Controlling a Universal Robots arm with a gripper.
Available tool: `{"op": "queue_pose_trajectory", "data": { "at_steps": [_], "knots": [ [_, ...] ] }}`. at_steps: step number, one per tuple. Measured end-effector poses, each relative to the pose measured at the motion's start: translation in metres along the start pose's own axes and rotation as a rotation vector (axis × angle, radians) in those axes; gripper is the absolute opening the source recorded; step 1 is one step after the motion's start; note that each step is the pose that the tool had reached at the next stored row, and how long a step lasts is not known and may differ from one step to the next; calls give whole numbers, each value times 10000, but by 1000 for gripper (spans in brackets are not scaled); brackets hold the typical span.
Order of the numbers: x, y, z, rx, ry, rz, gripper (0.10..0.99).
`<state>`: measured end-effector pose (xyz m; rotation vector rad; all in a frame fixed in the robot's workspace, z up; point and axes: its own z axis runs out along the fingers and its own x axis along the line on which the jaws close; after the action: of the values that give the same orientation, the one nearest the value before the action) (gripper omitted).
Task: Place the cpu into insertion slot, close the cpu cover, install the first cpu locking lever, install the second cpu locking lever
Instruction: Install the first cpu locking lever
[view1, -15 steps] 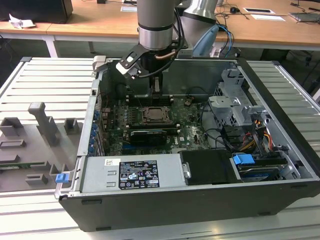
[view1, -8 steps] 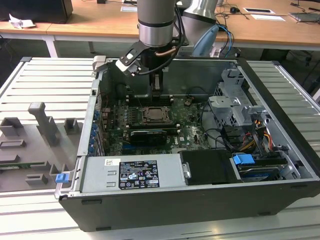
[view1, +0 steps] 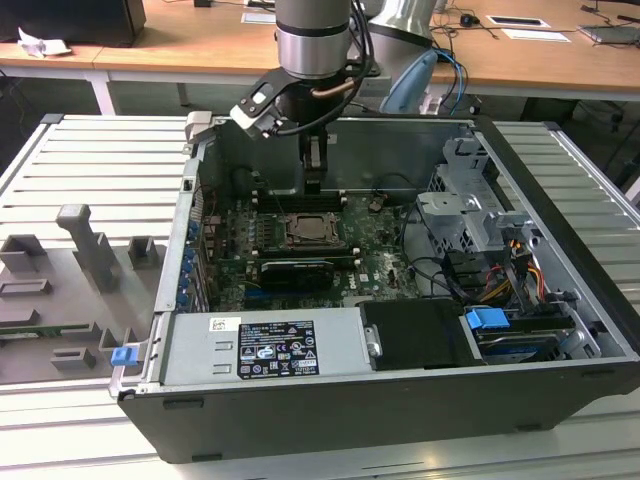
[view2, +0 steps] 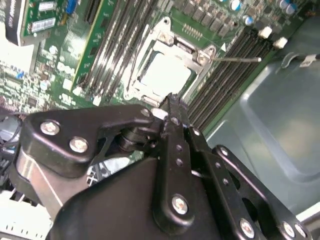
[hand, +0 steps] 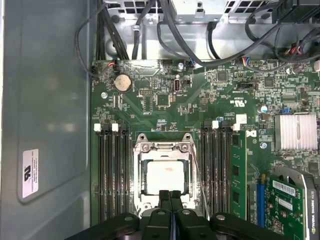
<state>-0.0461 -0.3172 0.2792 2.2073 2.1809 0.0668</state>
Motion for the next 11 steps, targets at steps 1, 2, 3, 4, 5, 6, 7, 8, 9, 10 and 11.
{"op": "queue_pose_trajectory", "data": {
  "at_steps": [1,2,3,4,5,6,7,8,9,10,11],
  "knots": [
    [0,0,0,0,0,-57,106],
    [0,0,-1,2,10,-231,106],
    [0,0,-1,3,16,-349,106],
    [0,0,-1,4,24,-486,106],
    [0,0,-1,3,31,-594,106],
    [0,0,-1,4,41,-785,106],
    [0,0,0,5,52,-1001,106],
    [0,0,1,5,59,-1110,106],
    [0,0,0,6,63,-1209,106],
    [0,0,1,7,70,-1334,106],
    [0,0,1,7,75,-1432,106]
  ]
}}
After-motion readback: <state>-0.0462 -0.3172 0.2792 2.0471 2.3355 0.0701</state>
